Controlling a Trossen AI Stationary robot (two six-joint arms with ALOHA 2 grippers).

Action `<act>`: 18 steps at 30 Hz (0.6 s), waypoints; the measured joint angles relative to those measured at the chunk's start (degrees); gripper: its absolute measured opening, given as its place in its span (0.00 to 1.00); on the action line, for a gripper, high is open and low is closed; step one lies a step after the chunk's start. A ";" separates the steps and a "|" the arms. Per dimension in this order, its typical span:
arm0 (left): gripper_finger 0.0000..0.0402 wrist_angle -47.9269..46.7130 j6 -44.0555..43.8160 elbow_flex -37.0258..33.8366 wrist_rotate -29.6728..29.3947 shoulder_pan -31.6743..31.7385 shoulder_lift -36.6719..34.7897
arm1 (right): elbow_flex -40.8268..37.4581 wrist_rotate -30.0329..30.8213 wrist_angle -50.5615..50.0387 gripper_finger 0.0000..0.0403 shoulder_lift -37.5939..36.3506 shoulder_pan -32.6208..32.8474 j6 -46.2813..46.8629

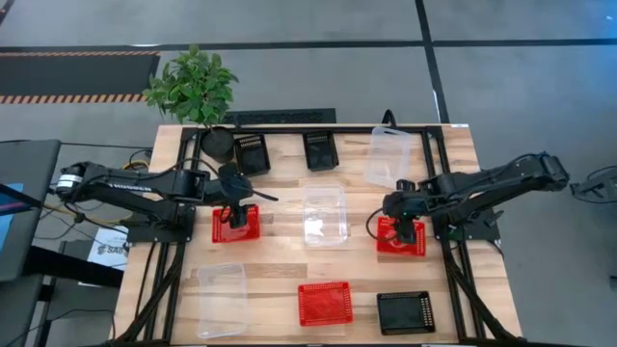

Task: Stack baskets by color
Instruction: Stack the top left red bin on top of the top right red bin

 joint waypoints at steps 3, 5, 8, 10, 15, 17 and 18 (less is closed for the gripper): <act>0.62 0.72 -0.04 -0.68 -0.07 0.02 0.30 | -2.10 0.16 0.71 0.63 -0.68 -0.04 0.73; 0.62 0.55 -0.21 -1.80 0.06 0.02 0.30 | -3.22 0.76 2.05 0.63 -0.96 -0.03 0.79; 0.62 0.72 -1.46 -3.29 0.02 0.02 0.28 | -4.27 2.53 3.52 0.63 -1.69 -0.02 0.45; 0.62 0.73 -1.78 -4.68 -0.06 0.07 0.28 | -4.64 3.01 3.85 0.63 -1.60 -0.11 -0.17; 0.62 3.17 -1.66 -8.38 1.29 0.33 1.27 | -4.68 3.01 4.07 0.63 -1.56 -0.61 -0.39; 0.62 5.05 -0.66 -9.12 1.34 0.33 2.32 | -4.68 3.01 4.12 0.63 -1.61 -0.61 -0.43; 0.62 5.33 -0.33 -9.39 1.34 0.34 3.03 | -4.68 3.01 4.12 0.63 -1.61 -0.61 -0.44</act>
